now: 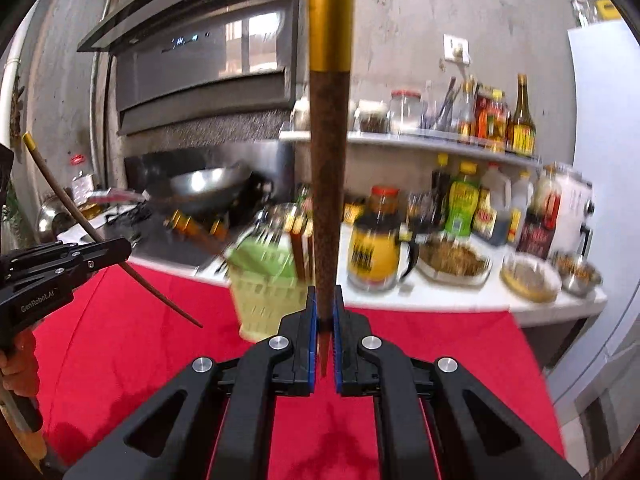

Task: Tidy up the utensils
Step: 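Lower both chopsticks into the green holder and open both grippers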

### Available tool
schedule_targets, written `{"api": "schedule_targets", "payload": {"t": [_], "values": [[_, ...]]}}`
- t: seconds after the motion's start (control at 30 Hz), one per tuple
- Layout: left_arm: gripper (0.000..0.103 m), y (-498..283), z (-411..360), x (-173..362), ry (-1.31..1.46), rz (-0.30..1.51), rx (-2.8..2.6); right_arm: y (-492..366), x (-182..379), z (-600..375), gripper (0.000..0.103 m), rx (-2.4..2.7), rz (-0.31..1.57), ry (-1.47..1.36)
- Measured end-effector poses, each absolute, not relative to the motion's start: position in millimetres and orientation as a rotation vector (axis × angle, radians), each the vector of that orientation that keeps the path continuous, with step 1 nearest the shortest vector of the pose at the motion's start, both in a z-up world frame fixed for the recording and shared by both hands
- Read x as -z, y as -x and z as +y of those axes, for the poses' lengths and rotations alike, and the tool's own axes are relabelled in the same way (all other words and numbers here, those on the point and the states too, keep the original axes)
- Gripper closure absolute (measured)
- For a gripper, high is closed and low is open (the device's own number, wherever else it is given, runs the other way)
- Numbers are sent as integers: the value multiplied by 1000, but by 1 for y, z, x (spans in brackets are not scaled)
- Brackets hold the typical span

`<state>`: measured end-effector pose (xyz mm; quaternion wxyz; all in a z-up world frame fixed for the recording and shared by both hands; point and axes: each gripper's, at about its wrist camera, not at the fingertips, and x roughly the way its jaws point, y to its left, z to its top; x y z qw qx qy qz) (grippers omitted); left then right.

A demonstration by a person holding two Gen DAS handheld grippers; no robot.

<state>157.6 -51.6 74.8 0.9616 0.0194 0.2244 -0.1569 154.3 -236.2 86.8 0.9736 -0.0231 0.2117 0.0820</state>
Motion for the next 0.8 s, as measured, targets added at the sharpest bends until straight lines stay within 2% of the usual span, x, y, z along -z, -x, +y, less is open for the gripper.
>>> {"api": "schedule_targets", "payload": {"t": [0.33,0.63,0.7,0.73,0.77,0.8], "values": [[96,-238,-74,-95,-47,453,315,-226,-116,-235,96,-173,350,30],[96,-276,-78,-66,-81,539,322,-274,-80,-215,94,-263,489,9],[96,-277,-79,-64,-96,530,319,-275,-79,-216,79,-264,489,0],[93,-277,-79,-65,-104,523,317,-275,-80,-216,56,-260,482,-3],[83,-277,-79,-66,-108,516,310,-273,-82,-217,46,-254,468,-4],[74,-276,-78,-68,-106,509,305,-271,-84,-218,46,-247,461,-1]]}}
